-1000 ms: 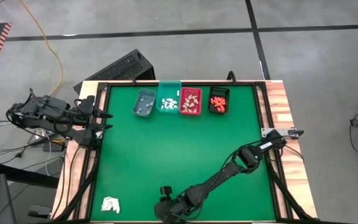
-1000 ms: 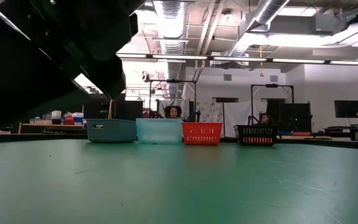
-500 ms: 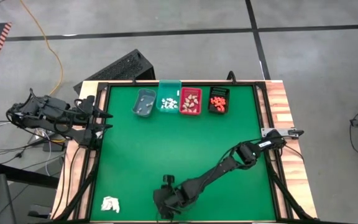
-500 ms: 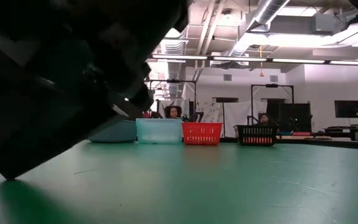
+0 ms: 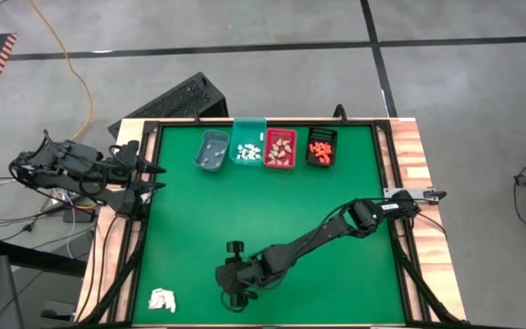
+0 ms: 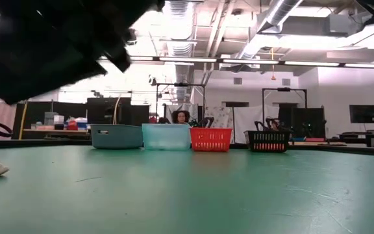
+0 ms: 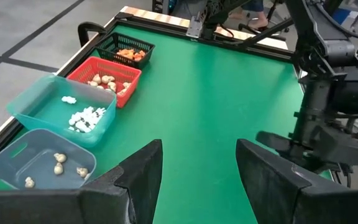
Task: Sort Halloween decoration
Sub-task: Put the white skull top into the blue bin
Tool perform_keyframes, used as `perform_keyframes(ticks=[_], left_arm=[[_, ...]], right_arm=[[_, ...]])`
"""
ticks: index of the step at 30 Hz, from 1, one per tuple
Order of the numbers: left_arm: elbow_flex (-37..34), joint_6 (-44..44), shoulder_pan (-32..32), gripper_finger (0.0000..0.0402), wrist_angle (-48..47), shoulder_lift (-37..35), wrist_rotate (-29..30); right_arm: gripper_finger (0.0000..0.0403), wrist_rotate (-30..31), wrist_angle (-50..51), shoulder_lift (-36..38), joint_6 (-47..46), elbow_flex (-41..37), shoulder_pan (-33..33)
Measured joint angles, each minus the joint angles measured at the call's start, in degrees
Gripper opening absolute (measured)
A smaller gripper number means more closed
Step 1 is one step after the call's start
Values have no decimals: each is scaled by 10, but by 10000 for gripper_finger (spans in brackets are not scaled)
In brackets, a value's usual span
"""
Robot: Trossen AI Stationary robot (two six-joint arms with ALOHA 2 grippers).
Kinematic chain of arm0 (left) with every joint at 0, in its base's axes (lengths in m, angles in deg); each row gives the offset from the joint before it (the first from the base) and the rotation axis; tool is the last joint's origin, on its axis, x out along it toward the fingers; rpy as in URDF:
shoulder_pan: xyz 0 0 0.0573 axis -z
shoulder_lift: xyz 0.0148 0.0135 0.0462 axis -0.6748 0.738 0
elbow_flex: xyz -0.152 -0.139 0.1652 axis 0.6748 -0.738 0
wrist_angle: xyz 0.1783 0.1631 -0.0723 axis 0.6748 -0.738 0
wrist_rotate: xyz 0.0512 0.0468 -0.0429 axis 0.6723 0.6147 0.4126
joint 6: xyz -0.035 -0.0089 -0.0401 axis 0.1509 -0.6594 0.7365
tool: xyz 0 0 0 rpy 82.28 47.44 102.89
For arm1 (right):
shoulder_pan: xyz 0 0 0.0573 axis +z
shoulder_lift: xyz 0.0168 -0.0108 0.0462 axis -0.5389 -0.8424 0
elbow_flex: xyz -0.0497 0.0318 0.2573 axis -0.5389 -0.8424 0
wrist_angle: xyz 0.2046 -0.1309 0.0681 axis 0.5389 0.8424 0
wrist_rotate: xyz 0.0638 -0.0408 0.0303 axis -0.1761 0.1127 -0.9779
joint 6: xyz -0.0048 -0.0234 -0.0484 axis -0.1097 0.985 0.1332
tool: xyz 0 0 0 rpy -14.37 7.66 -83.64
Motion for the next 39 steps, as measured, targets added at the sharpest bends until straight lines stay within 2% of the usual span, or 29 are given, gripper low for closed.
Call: perform_keyframes(ticks=[4, 6, 19, 23, 30, 34, 39], left_arm=[[0, 1, 0, 194, 0, 0, 0], [0, 5, 0, 194, 0, 0, 0], [0, 6, 0, 194, -1, 0, 0], [0, 6, 0, 194, -2, 0, 2], [0, 5, 0, 194, -2, 0, 16], [0, 0, 0, 194, -2, 0, 16], [0, -1, 0, 194, -2, 0, 23]], right_arm=[[134, -59, -61, 1, 57, 0, -3], [137, -69, -82, -4, 56, 0, -6], [201, -50, -68, -47, 40, -1, -13], [208, -46, -45, -55, 24, 0, -16], [189, -55, -43, -61, 9, 1, -22], [157, -55, -40, -62, -7, 1, -28], [110, -55, -24, -62, -74, 1, -40]])
